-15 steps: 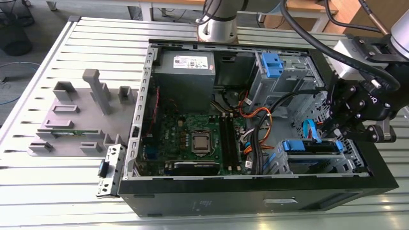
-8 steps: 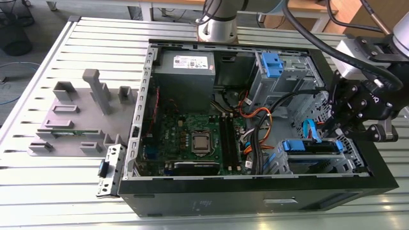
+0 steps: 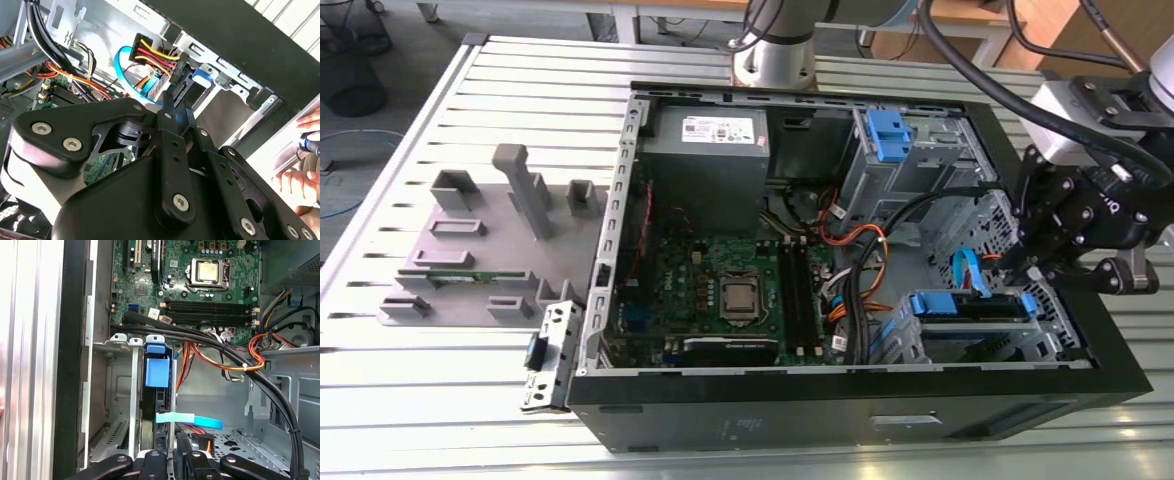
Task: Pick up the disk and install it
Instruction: 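Insert the second disk wire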
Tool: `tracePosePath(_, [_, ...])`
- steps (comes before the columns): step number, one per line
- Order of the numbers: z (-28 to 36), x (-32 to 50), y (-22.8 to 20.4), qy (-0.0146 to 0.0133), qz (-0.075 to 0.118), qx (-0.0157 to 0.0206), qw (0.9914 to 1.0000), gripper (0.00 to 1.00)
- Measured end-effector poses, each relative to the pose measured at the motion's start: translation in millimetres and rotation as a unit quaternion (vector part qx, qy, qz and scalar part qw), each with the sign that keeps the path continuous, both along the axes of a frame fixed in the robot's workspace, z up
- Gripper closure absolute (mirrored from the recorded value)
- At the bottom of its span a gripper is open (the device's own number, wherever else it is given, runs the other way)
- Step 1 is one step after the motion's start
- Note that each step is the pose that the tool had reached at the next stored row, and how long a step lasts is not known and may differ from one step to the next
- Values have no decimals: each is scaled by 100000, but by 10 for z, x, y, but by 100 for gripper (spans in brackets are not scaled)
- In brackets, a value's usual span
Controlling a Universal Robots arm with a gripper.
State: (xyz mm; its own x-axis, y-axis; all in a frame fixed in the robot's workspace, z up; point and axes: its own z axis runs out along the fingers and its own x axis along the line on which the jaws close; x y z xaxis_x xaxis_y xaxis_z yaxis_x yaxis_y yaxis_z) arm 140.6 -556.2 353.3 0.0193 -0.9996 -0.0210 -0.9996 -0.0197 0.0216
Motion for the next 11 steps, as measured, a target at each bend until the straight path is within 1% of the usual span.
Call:
tracePosePath(3, [-4,26,3,0,1,5,100000,76])
tracePosePath(10, [-4,27,2,0,-3,2,100000,76])
tracePosePath(11, [-4,27,2,-1,-5,-1,100000,75])
